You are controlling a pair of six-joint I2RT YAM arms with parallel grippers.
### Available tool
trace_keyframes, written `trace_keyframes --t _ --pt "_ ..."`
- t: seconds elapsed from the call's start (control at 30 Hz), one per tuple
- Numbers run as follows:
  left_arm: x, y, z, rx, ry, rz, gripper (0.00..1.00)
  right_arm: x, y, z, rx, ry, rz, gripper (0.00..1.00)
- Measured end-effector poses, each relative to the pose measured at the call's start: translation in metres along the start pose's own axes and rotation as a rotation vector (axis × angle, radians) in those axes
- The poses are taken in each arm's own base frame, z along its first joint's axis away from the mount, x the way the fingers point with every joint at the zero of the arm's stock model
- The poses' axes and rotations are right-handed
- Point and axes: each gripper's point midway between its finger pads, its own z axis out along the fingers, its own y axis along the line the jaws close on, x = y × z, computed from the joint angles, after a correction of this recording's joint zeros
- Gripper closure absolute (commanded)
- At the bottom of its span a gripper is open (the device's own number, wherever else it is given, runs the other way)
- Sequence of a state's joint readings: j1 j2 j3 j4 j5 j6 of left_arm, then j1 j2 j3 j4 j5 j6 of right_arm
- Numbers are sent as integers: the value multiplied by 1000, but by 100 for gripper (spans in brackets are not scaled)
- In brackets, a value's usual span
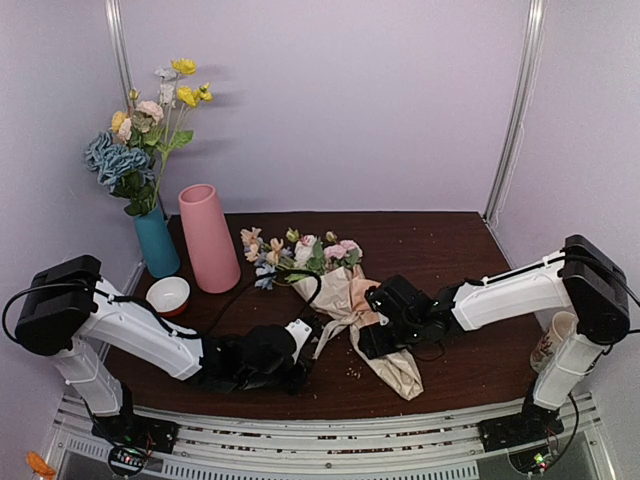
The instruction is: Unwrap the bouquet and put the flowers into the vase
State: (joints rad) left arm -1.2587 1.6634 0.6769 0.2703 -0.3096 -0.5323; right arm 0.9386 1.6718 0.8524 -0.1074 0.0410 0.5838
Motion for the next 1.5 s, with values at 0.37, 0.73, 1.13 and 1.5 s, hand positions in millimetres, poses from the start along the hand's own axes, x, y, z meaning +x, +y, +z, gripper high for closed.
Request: trace_keyframes --t 0.37,0.73,1.13,1.5 --pt "-9 -12 18 19 -9 63 100 -18 -28 10 94 -94 191 57" --pt "-49 -32 40 88 -79 106 100 -37 -87 8 175 -161 363 58" --pt "8 4 -2 67 23 63 100 -39 -99 7 182 -172 390 59" --pt "21 16 -50 90 65 -13 100 -41 -103 7 185 -170 385 58"
